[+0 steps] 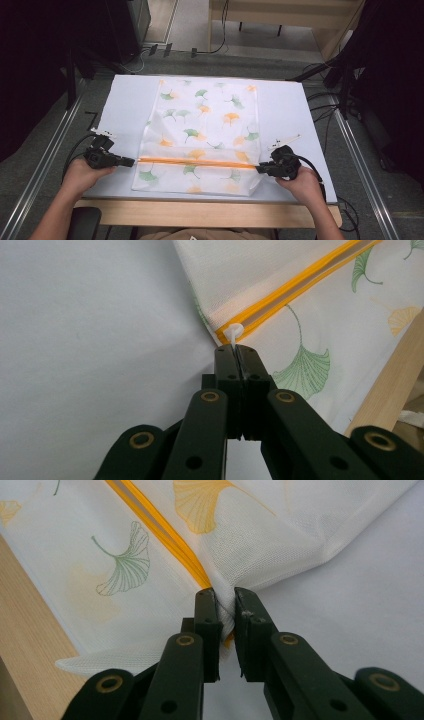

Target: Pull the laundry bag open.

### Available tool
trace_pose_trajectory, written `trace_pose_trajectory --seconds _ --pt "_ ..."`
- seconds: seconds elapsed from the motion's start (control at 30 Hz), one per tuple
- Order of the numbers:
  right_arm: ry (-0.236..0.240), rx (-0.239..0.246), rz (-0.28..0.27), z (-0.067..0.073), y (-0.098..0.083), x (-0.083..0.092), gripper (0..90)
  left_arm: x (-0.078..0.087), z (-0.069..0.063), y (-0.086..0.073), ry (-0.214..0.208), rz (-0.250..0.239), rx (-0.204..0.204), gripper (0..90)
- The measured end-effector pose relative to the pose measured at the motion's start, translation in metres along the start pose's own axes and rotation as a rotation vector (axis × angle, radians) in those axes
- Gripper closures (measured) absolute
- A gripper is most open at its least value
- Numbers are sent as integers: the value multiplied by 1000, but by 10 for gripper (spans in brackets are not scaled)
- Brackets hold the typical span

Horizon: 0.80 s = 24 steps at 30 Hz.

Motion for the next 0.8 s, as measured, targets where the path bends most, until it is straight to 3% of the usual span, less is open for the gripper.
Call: trace_pose_trajectory --seconds 0.8 --pt "-25 -19 0 -12 -6 -13 770 -9 -4 1 -27 22 -11 896"
Point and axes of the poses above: each handheld gripper's, and its own axes: x roughly backward along the jaws, y roughly out of its top, z roughly to its left, the point moved 5 cm from there along -x, roughly forward along the jaws, and after that the axes turned 4 degrees about x, right-handed, at the moved point
